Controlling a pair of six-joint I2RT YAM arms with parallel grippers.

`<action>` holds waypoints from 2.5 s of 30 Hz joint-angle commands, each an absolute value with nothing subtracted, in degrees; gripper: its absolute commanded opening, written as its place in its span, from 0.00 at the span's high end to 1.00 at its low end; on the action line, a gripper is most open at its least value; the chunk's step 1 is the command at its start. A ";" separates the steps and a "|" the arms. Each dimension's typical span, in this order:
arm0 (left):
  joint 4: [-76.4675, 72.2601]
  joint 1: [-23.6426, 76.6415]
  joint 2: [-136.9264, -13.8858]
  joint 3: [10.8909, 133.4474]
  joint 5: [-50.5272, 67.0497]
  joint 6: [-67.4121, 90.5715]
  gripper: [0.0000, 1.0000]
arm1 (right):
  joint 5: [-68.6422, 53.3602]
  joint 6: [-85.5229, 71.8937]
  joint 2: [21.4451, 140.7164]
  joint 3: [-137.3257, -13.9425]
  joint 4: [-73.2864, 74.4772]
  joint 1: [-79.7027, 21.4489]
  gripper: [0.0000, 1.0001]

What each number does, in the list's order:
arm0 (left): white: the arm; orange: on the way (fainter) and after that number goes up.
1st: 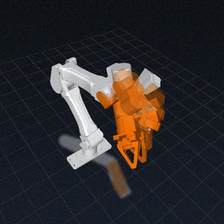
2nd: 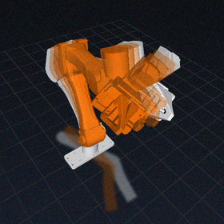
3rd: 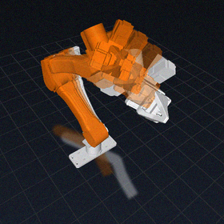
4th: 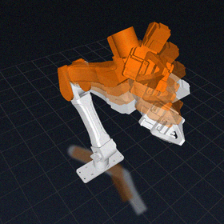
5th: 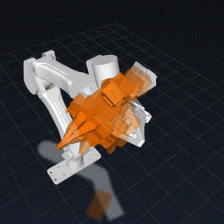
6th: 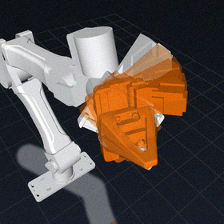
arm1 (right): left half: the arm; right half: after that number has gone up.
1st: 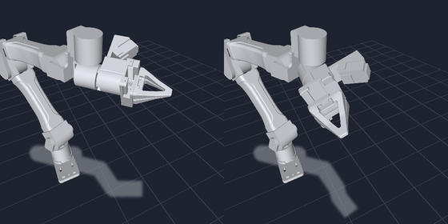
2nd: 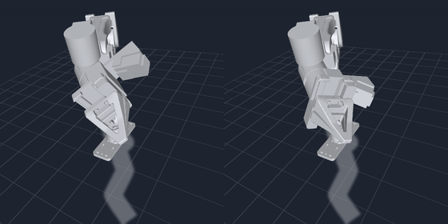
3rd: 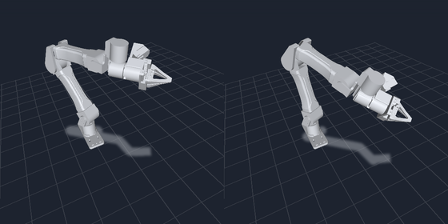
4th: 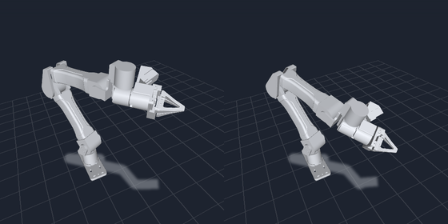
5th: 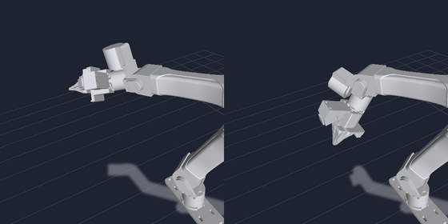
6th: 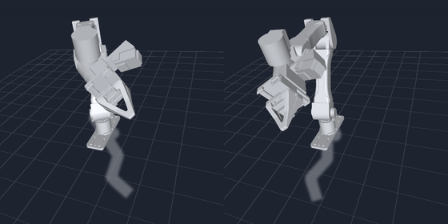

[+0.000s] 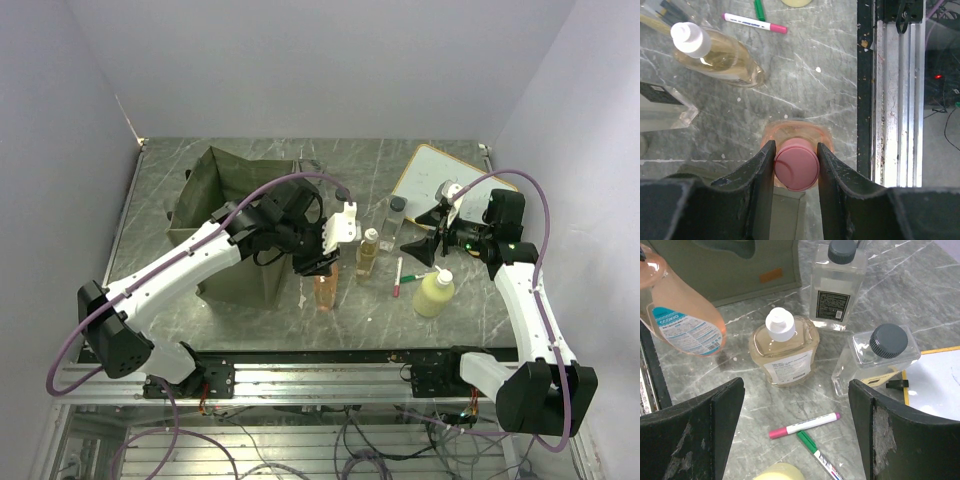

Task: Place the personal care products into the canvas bag
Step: Pick up the care product from the center of the board, then place the care product in the canvas bag.

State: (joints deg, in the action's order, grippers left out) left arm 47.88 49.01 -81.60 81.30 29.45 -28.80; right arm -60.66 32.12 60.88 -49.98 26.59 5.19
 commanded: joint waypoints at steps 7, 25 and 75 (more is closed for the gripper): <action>43.94 48.40 -76.69 85.99 29.86 -30.58 0.93 | -60.39 31.55 61.33 -49.06 24.60 5.76 0.15; 44.49 47.58 -75.42 86.69 31.29 -30.40 0.93 | -60.21 31.20 62.06 -48.73 23.91 5.71 0.15; 51.98 40.49 -78.51 121.25 22.12 -14.77 0.93 | -58.10 31.29 64.10 -48.08 23.31 5.65 0.14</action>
